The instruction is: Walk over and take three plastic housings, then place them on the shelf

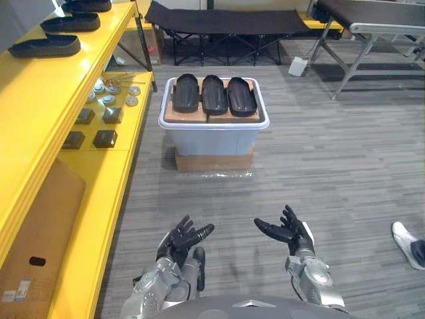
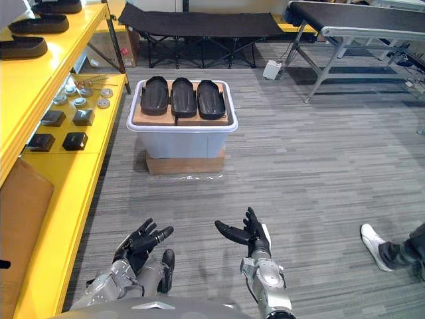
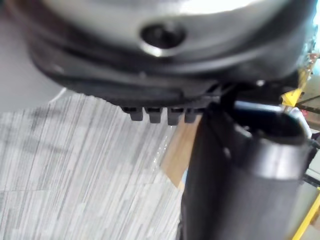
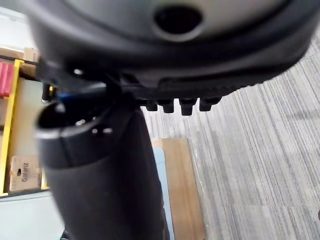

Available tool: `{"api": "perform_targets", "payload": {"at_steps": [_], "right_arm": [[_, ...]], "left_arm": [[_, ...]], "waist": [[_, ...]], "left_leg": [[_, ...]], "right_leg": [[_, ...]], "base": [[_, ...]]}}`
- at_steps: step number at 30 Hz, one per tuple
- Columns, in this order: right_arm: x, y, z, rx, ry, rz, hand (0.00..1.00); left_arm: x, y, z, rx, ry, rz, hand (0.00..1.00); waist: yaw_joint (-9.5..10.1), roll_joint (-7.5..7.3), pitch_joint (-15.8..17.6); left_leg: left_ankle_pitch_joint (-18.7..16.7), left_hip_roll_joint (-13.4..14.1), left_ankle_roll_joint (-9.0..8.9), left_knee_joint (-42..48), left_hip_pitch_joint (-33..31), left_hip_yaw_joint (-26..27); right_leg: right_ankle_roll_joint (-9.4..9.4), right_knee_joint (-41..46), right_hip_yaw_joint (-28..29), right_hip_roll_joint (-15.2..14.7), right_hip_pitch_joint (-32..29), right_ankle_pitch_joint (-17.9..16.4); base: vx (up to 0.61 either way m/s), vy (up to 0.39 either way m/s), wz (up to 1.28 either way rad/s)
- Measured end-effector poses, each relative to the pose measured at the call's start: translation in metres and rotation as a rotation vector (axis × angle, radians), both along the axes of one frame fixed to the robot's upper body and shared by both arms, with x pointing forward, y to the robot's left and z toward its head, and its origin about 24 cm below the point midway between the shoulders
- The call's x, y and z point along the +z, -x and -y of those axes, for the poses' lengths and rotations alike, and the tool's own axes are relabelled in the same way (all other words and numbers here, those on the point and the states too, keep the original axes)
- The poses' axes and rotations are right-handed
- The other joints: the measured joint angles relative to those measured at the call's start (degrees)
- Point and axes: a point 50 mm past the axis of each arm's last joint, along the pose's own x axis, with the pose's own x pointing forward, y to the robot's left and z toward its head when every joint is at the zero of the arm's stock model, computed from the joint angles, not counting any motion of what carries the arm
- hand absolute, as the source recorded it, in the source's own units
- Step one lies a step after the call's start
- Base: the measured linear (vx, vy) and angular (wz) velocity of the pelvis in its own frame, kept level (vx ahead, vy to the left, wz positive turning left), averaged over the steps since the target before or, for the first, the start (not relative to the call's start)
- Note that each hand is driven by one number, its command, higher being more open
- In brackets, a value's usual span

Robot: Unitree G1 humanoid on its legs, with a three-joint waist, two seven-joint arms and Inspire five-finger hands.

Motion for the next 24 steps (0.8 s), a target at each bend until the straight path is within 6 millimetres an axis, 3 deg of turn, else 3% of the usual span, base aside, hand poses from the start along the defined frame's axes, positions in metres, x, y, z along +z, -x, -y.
{"api": "perform_targets", "payload": {"at_steps": [2,3,5,7,8,9,13,15,16,18,20,24], "right_arm": [[-0.005,0.002,-0.011,-0.012,-0.028,-0.019,1.00],[-0.007,0.005,-0.017,0.001,-0.033,-0.030,1.00],[-0.007,0.003,-0.022,0.024,-0.029,-0.031,1.00],[-0.003,-0.005,-0.024,0.032,-0.026,-0.008,1.00],[-0.001,-0.007,-0.024,0.030,-0.024,-0.001,1.00],[0.000,-0.009,-0.021,0.023,-0.016,0.005,1.00],[-0.008,0.008,-0.013,-0.001,-0.001,-0.038,1.00],[-0.012,0.017,-0.015,0.006,-0.012,-0.059,1.00],[-0.012,0.017,-0.016,-0.002,-0.021,-0.060,1.00],[-0.009,0.015,-0.009,-0.025,-0.014,-0.042,1.00],[-0.006,0.012,-0.003,-0.043,-0.006,-0.024,1.00],[-0.003,0.013,0.009,-0.057,0.004,-0.012,1.00]], "left_arm": [[0.000,0.000,-0.001,-0.003,-0.003,-0.001,1.00],[-0.001,0.002,-0.001,0.001,-0.006,-0.004,1.00],[0.000,0.000,-0.003,0.007,-0.012,0.007,1.00],[0.005,-0.009,-0.004,0.004,-0.022,0.037,1.00],[0.006,-0.012,-0.004,0.001,-0.024,0.044,1.00],[0.007,-0.019,-0.006,-0.006,-0.032,0.053,1.00],[0.004,-0.023,-0.009,0.001,-0.047,0.032,1.00],[0.003,-0.020,-0.014,0.010,-0.054,0.022,1.00],[-0.001,-0.017,-0.016,0.042,-0.034,-0.001,1.00],[-0.006,-0.009,-0.007,0.064,0.024,-0.032,1.00],[-0.008,-0.005,0.006,0.068,0.070,-0.043,1.00],[-0.009,-0.003,0.012,0.055,0.093,-0.044,1.00]], "waist": [[-0.24,0.06,0.2],[-0.20,0.49,0.4],[-0.09,1.79,0.3],[-0.01,3.64,-0.3],[-0.05,3.96,-0.2],[-0.11,4.38,0.1],[-1.45,3.65,0.2],[-1.37,0.92,0.0],[-1.25,0.50,0.0],[-1.87,2.80,-1.1],[-2.02,4.78,-0.8],[-1.99,4.57,0.1]], "left_leg": [[-1.2,-0.1,1.05,-2.5,5.0,-0.5],[-2.2,0.3,1.55,-3.2,8.3,-0.5],[-3.4,1.6,1.44,-3.5,10.7,-0.5],[-4.3,3.6,0.62,-4.8,11.7,-0.6],[-4.4,3.9,0.37,-5.1,11.8,-0.7],[-5.0,4.5,-0.57,-5.2,11.9,-1.2],[-8.6,4.7,-2.94,-1.8,12.6,-6.0],[-11.8,3.8,-4.92,1.0,12.6,-8.4],[-14.7,4.6,-6.02,3.8,12.3,-9.3],[-16.2,9.0,-7.68,6.1,10.3,-9.2],[-15.1,11.8,-9.26,6.3,10.5,-8.6],[-12.9,13.7,-10.84,8.5,9.5,-3.7]], "right_leg": [[1.38,11.6,-3.2,-1.9,-4.1,3.3],[-0.87,13.7,-6.5,-3.1,-4.7,1.7],[-1.74,11.1,-10.3,-3.5,-5.6,1.0],[-0.69,0.2,-13.0,-3.1,-10.1,0.9],[0.12,-3.0,-12.7,-3.1,-11.2,1.5],[2.56,-9.9,-10.3,-3.1,-13.8,3.8],[3.90,-13.8,0.0,-2.6,-16.2,11.5],[3.14,-13.8,-1.1,-4.2,-15.6,17.1],[1.27,-13.3,-3.4,-3.9,-14.6,16.2],[-0.52,-14.5,-6.9,-1.0,-13.9,15.0],[-1.83,-15.5,-8.8,0.9,-12.1,14.2],[-3.09,-18.4,-11.6,1.4,-7.7,13.5]], "base": [[0.36,0.109,0.05],[0.37,0.098,0.04],[0.31,0.070,-0.05],[0.30,0.044,-0.11],[0.23,-0.004,0.00],[0.22,-0.063,0.11],[0.23,-0.190,0.54],[0.23,-0.421,0.77],[0.21,-0.453,0.49],[0.15,-0.375,0.47],[0.14,-0.290,0.48],[0.12,-0.170,0.33]]}}
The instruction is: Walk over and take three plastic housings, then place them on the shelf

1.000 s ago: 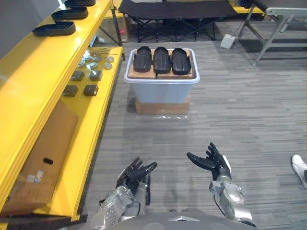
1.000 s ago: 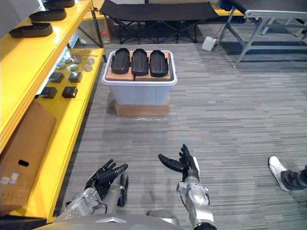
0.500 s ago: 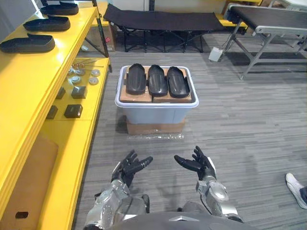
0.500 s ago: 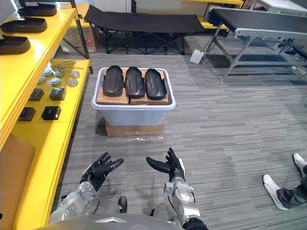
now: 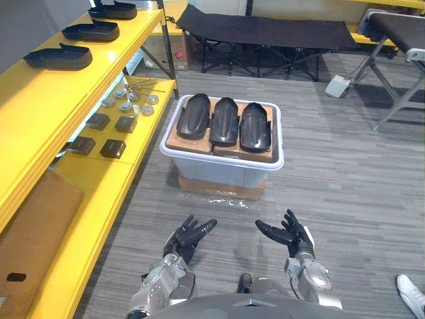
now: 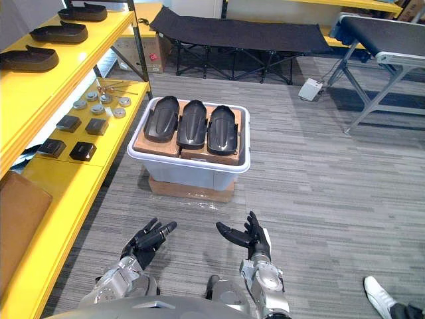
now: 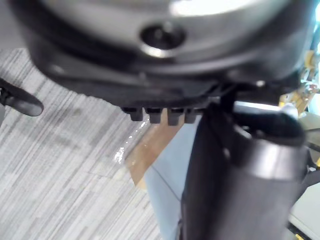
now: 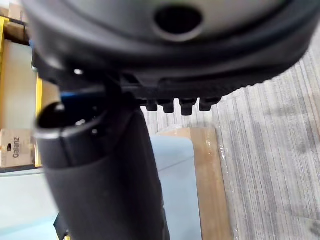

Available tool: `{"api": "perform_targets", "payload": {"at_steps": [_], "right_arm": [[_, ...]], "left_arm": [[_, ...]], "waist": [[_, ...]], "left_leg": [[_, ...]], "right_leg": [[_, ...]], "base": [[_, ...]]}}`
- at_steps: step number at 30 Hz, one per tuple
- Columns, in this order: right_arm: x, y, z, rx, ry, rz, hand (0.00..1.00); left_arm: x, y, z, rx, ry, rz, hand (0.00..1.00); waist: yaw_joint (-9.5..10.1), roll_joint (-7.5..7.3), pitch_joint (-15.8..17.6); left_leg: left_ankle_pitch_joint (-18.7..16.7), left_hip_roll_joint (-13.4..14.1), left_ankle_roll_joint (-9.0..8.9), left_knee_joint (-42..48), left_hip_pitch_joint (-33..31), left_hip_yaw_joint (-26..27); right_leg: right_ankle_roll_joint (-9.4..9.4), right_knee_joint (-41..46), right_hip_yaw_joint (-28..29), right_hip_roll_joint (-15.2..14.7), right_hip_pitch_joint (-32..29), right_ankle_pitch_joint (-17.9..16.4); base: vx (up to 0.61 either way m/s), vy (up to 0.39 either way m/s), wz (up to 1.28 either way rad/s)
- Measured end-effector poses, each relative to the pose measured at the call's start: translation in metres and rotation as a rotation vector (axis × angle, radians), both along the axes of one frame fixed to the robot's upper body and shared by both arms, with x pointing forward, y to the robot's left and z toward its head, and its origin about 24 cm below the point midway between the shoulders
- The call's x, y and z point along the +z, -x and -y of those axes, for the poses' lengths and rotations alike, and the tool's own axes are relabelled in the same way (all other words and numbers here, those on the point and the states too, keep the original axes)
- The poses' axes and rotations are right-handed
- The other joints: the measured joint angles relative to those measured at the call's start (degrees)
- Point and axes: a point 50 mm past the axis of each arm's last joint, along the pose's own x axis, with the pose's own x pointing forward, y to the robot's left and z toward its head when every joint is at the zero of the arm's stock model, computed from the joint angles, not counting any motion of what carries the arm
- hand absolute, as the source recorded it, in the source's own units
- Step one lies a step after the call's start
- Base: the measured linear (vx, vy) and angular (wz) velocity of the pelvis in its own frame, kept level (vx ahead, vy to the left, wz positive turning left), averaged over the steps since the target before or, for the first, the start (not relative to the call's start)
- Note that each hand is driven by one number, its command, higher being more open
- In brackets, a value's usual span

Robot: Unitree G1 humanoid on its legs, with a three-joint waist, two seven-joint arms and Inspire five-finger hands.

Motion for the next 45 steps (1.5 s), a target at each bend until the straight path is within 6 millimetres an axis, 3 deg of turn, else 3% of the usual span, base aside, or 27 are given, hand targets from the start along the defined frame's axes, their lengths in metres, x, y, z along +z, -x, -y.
{"api": "perform_targets", "payload": {"at_steps": [2,3,4,6,7,10,14,19,22,24,27,32,34,37,43,45], "right_arm": [[0.005,-0.001,0.008,-0.043,0.011,0.025,1.00],[0.008,-0.001,0.014,-0.082,0.023,0.036,1.00],[0.011,0.000,0.019,-0.115,0.035,0.051,1.00],[0.018,-0.001,0.021,-0.160,0.051,0.086,1.00],[0.022,-0.004,0.018,-0.170,0.053,0.116,1.00],[0.034,-0.012,0.017,-0.217,0.063,0.187,1.00],[0.058,-0.029,0.027,-0.271,0.088,0.309,1.00],[0.091,-0.052,0.063,-0.362,0.178,0.432,1.00],[0.122,-0.071,0.093,-0.428,0.246,0.529,1.00],[0.145,-0.089,0.114,-0.489,0.227,0.588,1.00],[0.161,-0.109,0.129,-0.517,0.202,0.585,1.00],[0.193,-0.139,0.153,-0.540,0.210,0.556,1.00],[0.219,-0.150,0.165,-0.551,0.249,0.556,1.00],[0.252,-0.158,0.183,-0.589,0.298,0.554,1.00],[0.286,-0.164,0.194,-0.668,0.349,0.511,1.00],[0.312,-0.166,0.196,-0.721,0.362,0.546,1.00]], "left_arm": [[0.003,-0.005,0.003,-0.023,0.009,0.021,1.00],[0.004,-0.008,0.007,-0.045,0.017,0.034,1.00],[0.006,-0.010,0.012,-0.070,0.023,0.047,1.00],[0.010,-0.014,0.013,-0.108,0.009,0.071,1.00],[0.014,-0.019,0.013,-0.136,-0.010,0.096,1.00],[0.022,-0.024,0.008,-0.184,-0.053,0.135,1.00],[0.023,-0.024,0.000,-0.201,-0.078,0.117,1.00],[0.016,-0.014,-0.009,-0.180,-0.088,0.048,1.00],[0.014,-0.009,-0.013,-0.179,-0.095,0.030,1.00],[0.012,-0.006,-0.017,-0.174,-0.094,0.015,1.00],[0.011,-0.003,-0.022,-0.179,-0.101,0.006,1.00],[0.013,-0.013,-0.026,-0.180,-0.106,0.045,1.00],[0.020,-0.025,-0.026,-0.176,-0.105,0.103,1.00],[0.026,-0.037,-0.021,-0.183,-0.090,0.163,1.00],[0.035,-0.059,-0.017,-0.146,-0.055,0.222,1.00],[0.036,-0.062,-0.014,-0.124,-0.036,0.235,1.00]], "waist": [[-1.18,-0.31,0.6],[-1.60,-0.06,0.7],[-1.63,0.47,0.7],[-1.66,0.46,0.9],[-1.63,-0.23,1.2],[-1.67,-0.86,1.5],[-1.72,-1.34,1.2],[-1.39,-2.42,1.4],[-1.14,-3.22,1.8],[0.37,-4.19,2.4],[1.04,-4.69,3.7],[3.59,-3.24,8.1],[4.60,-1.74,10.5],[5.02,0.56,12.8],[6.60,1.97,15.1],[7.05,2.72,15.9]], "left_leg": [[0.3,-0.1,0.08,-5.0,-0.1,2.8],[2.3,-0.2,0.37,-8.9,0.1,4.1],[6.2,-0.2,0.41,-11.2,0.3,4.7],[7.7,-2.1,1.70,-13.6,1.4,5.2],[8.6,-3.3,2.36,-15.7,2.2,5.4],[10.2,-5.5,3.79,-19.6,3.8,6.3],[10.5,-7.0,4.41,-20.9,5.0,7.6],[10.4,-7.5,4.94,-20.6,3.9,7.2],[10.7,-7.6,5.11,-20.7,0.6,5.6],[11.7,-7.3,5.02,-20.6,-1.7,4.6],[12.3,-6.8,4.95,-19.3,-3.6,2.5],[11.8,-6.2,5.45,-15.2,-8.0,0.1],[11.7,-6.2,5.42,-12.3,-11.6,-0.7],[11.5,-6.0,5.37,-8.1,-16.9,-2.1],[11.9,-5.3,4.97,-4.4,-23.4,-2.4],[12.4,-5.5,5.32,-4.5,-25.5,-2.4]], "right_leg": [[0.08,-0.5,-1.8,-1.2,0.9,0.1],[0.27,-0.6,-3.1,-2.4,1.4,0.1],[1.10,-0.6,-3.4,-2.7,1.6,0.0],[2.58,-1.7,-3.0,-4.3,2.3,0.5],[3.50,-2.7,-2.9,-5.3,2.3,1.2],[4.81,-3.8,-2.5,-7.1,2.4,2.0],[6.28,-5.5,-1.3,-8.3,3.0,3.1],[7.00,-6.8,-1.5,-8.6,3.1,4.4],[6.93,-7.5,-3.0,-8.5,1.1,5.3],[6.61,-7.5,-3.6,-8.0,-0.8,6.1],[6.73,-7.5,-4.5,-7.3,-1.1,7.4],[6.80,-7.5,-4.7,-6.6,-2.1,9.2],[6.82,-7.4,-4.7,-6.4,-3.8,9.2],[6.42,-7.2,-5.5,-5.8,-6.5,8.9],[6.01,-3.7,-6.0,-5.7,-12.6,8.3],[6.22,-3.0,-6.0,-6.1,-15.1,8.4]], "base": [[0.09,-0.015,0.52],[0.08,0.067,0.56],[0.07,0.093,0.31],[0.07,0.173,0.11],[0.04,0.168,0.07],[0.03,0.115,-0.01],[0.03,0.105,-0.13],[-0.01,0.040,0.03],[-0.10,0.015,0.27],[-0.06,-0.010,0.20],[-0.05,-0.009,0.34],[-0.12,0.032,0.24],[-0.16,0.041,0.17],[-0.17,0.031,0.15],[-0.11,0.024,0.00],[-0.05,0.037,-0.02]]}}
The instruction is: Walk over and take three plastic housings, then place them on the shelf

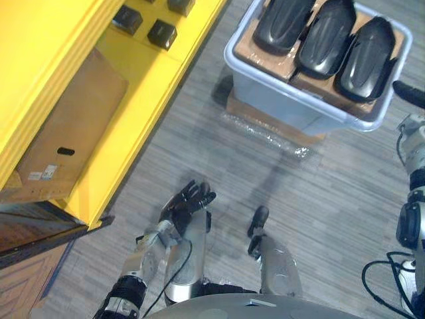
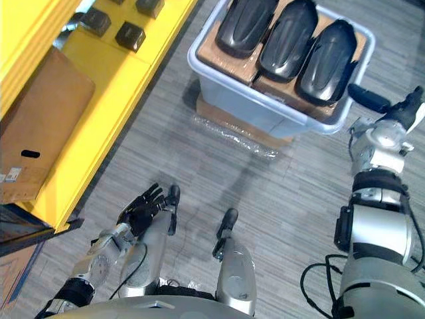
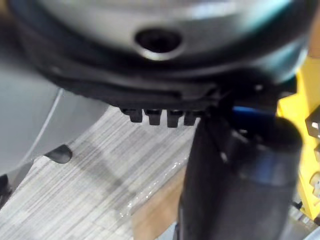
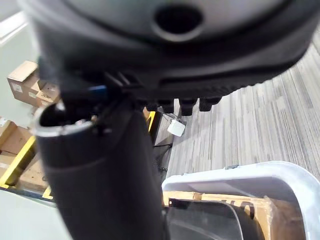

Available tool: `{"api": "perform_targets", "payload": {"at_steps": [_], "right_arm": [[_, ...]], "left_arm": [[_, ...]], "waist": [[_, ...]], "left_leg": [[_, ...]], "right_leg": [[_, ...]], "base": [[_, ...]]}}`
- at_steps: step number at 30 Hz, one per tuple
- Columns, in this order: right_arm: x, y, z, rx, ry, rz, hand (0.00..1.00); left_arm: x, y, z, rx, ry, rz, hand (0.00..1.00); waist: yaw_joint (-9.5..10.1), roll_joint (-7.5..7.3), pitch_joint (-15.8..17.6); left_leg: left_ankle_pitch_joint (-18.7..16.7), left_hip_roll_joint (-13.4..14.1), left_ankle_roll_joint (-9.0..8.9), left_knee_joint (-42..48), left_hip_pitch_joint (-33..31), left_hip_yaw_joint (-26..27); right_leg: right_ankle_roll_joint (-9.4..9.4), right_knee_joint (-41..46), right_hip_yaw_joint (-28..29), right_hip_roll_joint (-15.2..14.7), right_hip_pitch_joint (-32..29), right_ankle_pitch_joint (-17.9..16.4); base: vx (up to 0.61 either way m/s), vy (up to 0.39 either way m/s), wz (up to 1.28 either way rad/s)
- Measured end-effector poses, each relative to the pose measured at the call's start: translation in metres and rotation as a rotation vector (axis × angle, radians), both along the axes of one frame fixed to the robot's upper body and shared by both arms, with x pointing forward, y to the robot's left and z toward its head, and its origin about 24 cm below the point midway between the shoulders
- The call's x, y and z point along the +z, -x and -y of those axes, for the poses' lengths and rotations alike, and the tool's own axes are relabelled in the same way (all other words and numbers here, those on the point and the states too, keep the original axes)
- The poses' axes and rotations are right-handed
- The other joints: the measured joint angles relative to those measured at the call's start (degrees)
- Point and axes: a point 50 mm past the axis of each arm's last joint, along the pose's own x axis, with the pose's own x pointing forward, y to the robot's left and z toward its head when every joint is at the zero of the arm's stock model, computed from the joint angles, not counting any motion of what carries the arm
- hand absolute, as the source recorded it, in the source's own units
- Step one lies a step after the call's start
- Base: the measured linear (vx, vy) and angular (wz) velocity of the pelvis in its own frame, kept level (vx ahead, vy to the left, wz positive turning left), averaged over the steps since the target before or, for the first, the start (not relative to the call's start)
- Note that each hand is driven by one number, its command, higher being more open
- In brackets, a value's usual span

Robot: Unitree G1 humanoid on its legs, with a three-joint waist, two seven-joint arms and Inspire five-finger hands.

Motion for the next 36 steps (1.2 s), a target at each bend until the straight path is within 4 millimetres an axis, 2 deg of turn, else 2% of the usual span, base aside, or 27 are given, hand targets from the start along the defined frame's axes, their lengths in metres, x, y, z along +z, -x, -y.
{"api": "perform_targets", "payload": {"at_steps": [3,5,6,9,13,18,23,30,36], "right_arm": [[0.027,0.000,0.002,-0.042,0.021,0.033,1.00],[0.034,-0.003,-0.002,-0.043,0.027,0.025,1.00],[0.037,-0.005,-0.005,-0.036,0.026,0.019,1.00],[0.045,-0.005,-0.005,-0.029,0.038,0.019,1.00],[0.060,-0.008,-0.014,-0.007,0.096,0.051,1.00],[0.069,-0.009,-0.020,-0.003,0.125,0.081,1.00],[0.071,-0.008,-0.021,0.000,0.124,0.090,1.00],[0.057,-0.004,-0.013,-0.015,0.093,0.058,1.00],[0.053,-0.005,-0.012,-0.023,0.079,0.041,1.00]], "left_arm": [[0.002,-0.006,0.007,0.014,0.026,0.013,1.00],[0.003,-0.007,0.008,0.030,0.051,0.013,1.00],[0.003,-0.008,0.009,0.032,0.058,0.016,1.00],[0.004,-0.009,0.011,0.050,0.096,0.018,1.00],[0.005,-0.010,0.015,0.081,0.148,0.024,1.00],[0.004,-0.010,0.013,0.092,0.154,0.027,1.00],[0.002,-0.009,0.010,0.107,0.160,0.030,1.00],[-0.001,-0.010,0.008,0.115,0.148,0.011,1.00],[-0.002,-0.009,0.007,0.122,0.145,0.009,1.00]], "waist": [[0.72,1.40,0.8],[0.93,1.56,0.9],[1.00,1.64,1.0],[1.13,2.17,1.3],[1.08,2.74,1.6],[1.08,2.68,1.6],[0.77,2.44,1.8],[0.73,2.03,1.8],[0.80,2.03,1.8]], "left_leg": [[0.3,-0.5,0.20,-0.2,-1.4,0.1],[0.6,-0.6,0.40,-0.2,-2.2,0.1],[1.0,-0.7,0.88,-0.2,-2.8,0.1],[1.0,-1.1,0.89,0.3,-3.8,0.2],[0.5,-1.4,0.52,2.0,-4.8,0.1],[0.1,-1.1,0.02,2.9,-4.7,-0.4],[0.0,-0.5,-0.03,2.8,-3.9,0.1],[0.3,0.4,-0.09,1.5,-2.4,1.5],[2.0,0.6,0.05,-1.9,-2.3,2.7]], "right_leg": [[-0.37,1.7,0.0,-0.8,-2.2,-0.2],[-0.77,2.4,0.0,-1.0,-3.4,-0.3],[-0.93,3.7,0.0,-1.3,-4.5,-1.0],[-0.98,7.9,0.0,-2.5,-6.9,-3.2],[-1.41,14.2,0.1,-4.0,-9.6,-6.9],[-2.18,17.6,-0.4,-4.2,-10.0,-9.2],[-2.29,17.9,0.0,-3.9,-9.7,-9.2],[-2.32,17.3,-0.1,-3.6,-8.4,-9.2],[-2.03,14.4,0.0,-3.3,-8.9,-7.7]], "base": [[-0.01,0.035,0.01],[0.04,0.013,0.01],[0.05,0.000,0.04],[0.04,-0.003,0.09],[0.02,-0.025,0.09],[-0.02,-0.041,0.07],[-0.02,-0.020,-0.06],[0.00,-0.003,0.00],[0.03,0.009,-0.02]]}}
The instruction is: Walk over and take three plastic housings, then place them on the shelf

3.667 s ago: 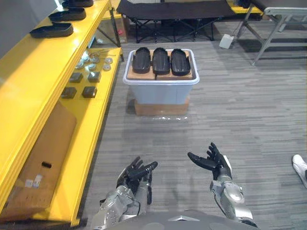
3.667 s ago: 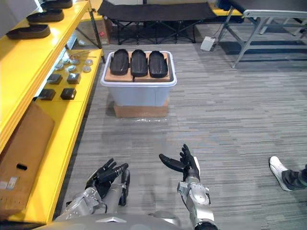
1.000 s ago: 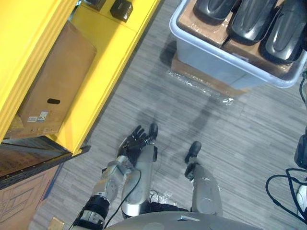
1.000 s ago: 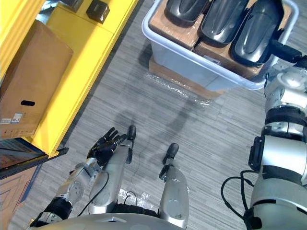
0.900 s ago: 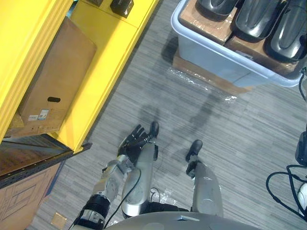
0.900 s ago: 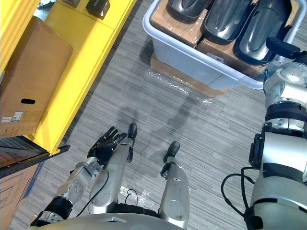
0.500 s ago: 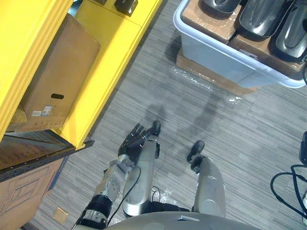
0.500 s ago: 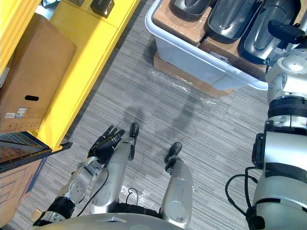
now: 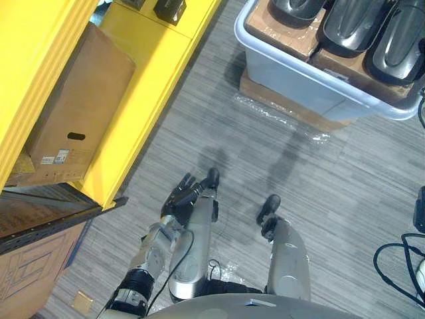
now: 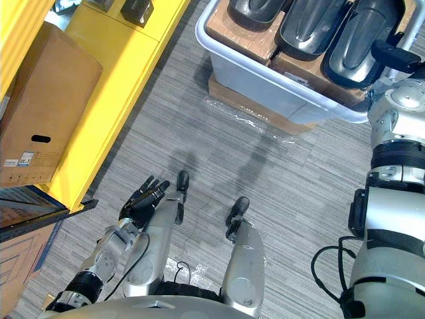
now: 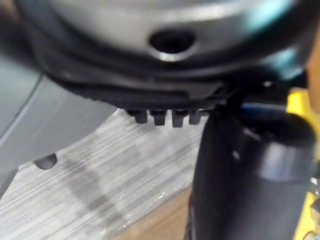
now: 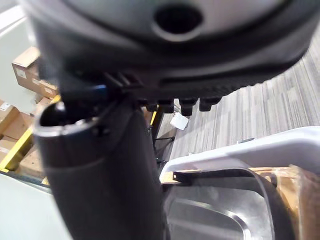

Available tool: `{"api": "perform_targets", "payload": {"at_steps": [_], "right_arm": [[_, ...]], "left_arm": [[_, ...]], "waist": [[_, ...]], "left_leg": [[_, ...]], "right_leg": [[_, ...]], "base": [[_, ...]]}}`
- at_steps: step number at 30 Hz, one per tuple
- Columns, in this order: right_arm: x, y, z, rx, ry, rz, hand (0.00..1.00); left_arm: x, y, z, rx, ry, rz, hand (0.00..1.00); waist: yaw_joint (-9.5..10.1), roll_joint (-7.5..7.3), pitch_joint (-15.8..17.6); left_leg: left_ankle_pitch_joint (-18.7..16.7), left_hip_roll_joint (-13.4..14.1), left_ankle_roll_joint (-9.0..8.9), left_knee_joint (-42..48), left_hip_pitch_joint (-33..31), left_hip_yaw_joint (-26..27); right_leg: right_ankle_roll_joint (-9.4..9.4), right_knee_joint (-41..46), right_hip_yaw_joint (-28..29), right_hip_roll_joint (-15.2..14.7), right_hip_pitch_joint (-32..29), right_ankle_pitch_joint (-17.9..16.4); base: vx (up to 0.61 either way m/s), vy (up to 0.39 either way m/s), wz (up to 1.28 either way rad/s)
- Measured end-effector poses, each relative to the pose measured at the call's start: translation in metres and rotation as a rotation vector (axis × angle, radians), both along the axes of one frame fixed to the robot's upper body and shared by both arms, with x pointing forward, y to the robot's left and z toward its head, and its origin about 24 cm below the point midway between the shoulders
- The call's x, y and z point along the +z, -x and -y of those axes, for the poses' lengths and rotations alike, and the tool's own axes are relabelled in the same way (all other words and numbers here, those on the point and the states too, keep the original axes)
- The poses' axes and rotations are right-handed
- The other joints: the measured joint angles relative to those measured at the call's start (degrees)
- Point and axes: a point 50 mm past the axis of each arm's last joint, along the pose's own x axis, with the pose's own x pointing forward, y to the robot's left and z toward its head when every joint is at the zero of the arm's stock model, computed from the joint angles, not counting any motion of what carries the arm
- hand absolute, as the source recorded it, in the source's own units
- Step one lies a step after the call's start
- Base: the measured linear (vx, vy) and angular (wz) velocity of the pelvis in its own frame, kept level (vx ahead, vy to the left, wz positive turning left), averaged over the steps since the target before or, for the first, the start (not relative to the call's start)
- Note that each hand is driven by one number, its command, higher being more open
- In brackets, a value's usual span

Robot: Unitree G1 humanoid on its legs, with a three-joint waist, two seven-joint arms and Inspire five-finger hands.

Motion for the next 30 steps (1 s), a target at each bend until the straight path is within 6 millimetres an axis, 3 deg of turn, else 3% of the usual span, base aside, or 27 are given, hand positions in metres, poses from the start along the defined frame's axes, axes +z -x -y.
{"api": "perform_targets", "payload": {"at_steps": [8,23,24,30], "right_arm": [[-0.002,-0.003,-0.004,-0.022,0.021,-0.040,1.00],[0.011,0.000,-0.005,-0.085,-0.052,0.028,1.00],[0.012,0.001,-0.002,-0.084,-0.063,0.032,0.00],[0.013,0.013,0.014,-0.145,-0.044,-0.001,0.00]], "left_arm": [[0.003,-0.003,0.001,0.017,0.025,0.019,1.00],[0.018,-0.013,0.008,0.041,0.099,0.083,1.00],[0.019,-0.014,0.008,0.041,0.102,0.088,1.00],[0.021,-0.015,0.008,0.045,0.104,0.113,1.00]], "waist": [[0.19,0.14,-0.1],[0.28,0.90,-0.1],[0.28,0.99,-0.1],[0.42,1.05,-0.1]], "left_leg": [[0.8,-0.4,-0.08,-1.0,-2.8,0.0],[-0.4,-2.2,-0.03,6.5,-12.8,-0.7],[-0.4,-2.3,0.04,7.0,-13.4,-0.7],[-0.6,-2.3,0.34,8.5,-15.5,-0.6]], "right_leg": [[-0.35,1.6,0.0,-0.6,-4.2,-0.2],[-1.50,14.8,0.4,-4.9,-15.5,-5.3],[-1.48,15.4,0.4,-5.2,-16.1,-5.5],[-1.34,16.3,0.5,-5.5,-17.7,-5.4]], "base": [[0.07,-0.004,-0.01],[-0.05,0.002,0.08],[-0.05,0.002,0.05],[-0.01,0.000,0.01]]}}
